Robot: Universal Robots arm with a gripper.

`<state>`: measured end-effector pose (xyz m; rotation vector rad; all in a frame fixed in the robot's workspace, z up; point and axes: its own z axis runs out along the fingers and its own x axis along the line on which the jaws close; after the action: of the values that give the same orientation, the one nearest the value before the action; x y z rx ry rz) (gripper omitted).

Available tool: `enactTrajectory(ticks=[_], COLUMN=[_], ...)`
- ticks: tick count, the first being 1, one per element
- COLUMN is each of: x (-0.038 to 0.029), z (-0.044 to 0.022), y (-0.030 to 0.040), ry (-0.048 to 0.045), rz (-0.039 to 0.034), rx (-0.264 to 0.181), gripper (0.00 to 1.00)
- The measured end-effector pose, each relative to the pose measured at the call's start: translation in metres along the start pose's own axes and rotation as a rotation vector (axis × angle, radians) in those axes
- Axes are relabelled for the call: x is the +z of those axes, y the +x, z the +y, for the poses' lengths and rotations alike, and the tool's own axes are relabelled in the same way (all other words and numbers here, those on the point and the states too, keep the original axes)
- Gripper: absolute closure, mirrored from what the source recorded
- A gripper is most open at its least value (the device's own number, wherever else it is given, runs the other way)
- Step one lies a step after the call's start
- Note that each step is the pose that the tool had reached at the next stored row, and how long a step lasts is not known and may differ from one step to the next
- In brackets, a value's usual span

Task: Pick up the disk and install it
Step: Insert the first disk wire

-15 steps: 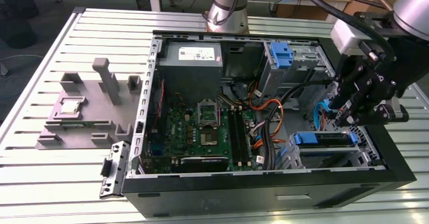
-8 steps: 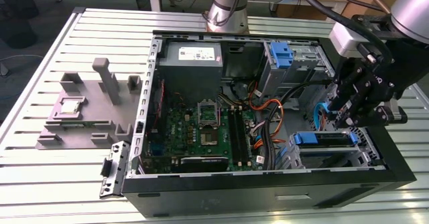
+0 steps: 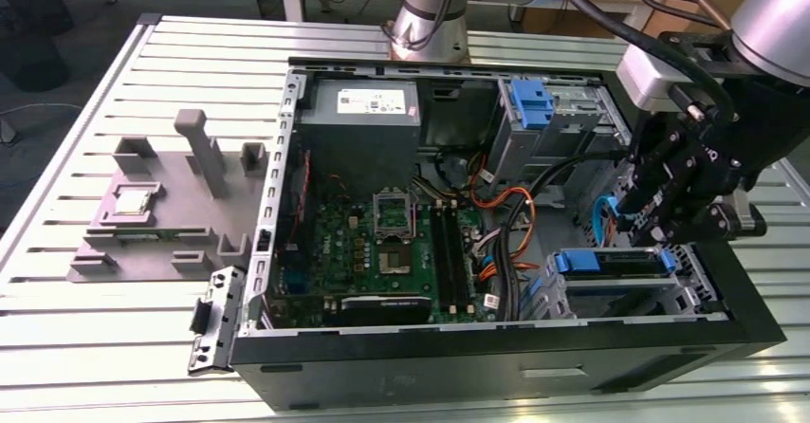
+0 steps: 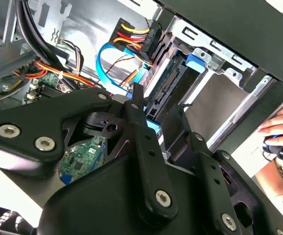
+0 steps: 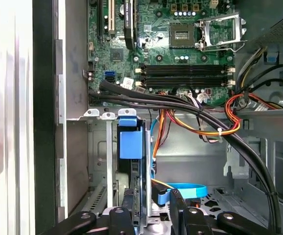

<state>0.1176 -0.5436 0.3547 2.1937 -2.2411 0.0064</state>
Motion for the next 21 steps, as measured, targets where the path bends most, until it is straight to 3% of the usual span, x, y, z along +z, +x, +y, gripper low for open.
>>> enactTrajectory(ticks=[9,21], x=[0.0008,0.001], z=[0.0019,0.0019], y=[0.0042,0.0044], ry=[0.0,0.0], rz=[-0.0001,0.0001], rx=[0.0,0.0], gripper=[0.58,0.58])
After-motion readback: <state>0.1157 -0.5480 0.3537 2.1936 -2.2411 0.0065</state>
